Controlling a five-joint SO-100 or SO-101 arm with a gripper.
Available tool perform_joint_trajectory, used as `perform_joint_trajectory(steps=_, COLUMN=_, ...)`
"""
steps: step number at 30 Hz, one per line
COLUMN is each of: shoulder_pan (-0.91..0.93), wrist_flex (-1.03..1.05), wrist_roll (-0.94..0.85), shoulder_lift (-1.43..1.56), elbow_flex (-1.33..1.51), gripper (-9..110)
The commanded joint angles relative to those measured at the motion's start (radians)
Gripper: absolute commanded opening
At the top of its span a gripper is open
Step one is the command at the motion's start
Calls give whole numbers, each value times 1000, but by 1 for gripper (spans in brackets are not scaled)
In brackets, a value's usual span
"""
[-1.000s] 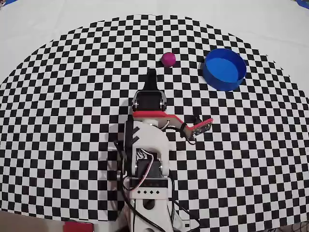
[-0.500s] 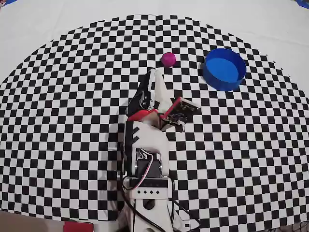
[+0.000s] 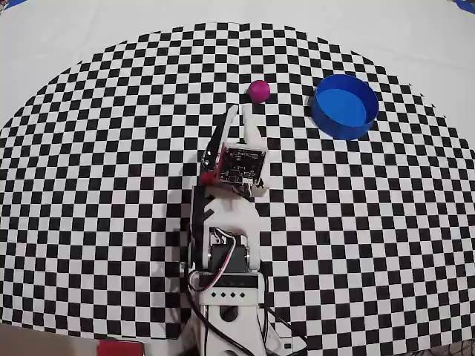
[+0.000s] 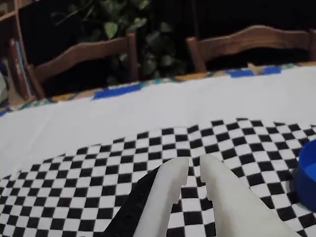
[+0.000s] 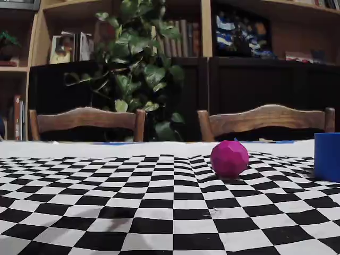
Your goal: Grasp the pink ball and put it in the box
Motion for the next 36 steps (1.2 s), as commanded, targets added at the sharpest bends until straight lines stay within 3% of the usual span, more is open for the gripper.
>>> perform_joint_trajectory(steps=1, shoulder_pan=-12, wrist_flex=2, wrist_roll=-8, shoulder_lift=18, elbow_flex=6, gripper=6)
perform_joint_trajectory(steps=9, shoulder_pan=-2, wrist_flex=32, wrist_roll=-5, shoulder_lift=18, elbow_flex=6, gripper=29)
perform_joint_trajectory(steps=36, shoulder_pan=3, wrist_flex=5, wrist_roll=-57, shoulder_lift=18, elbow_flex=6, gripper=32)
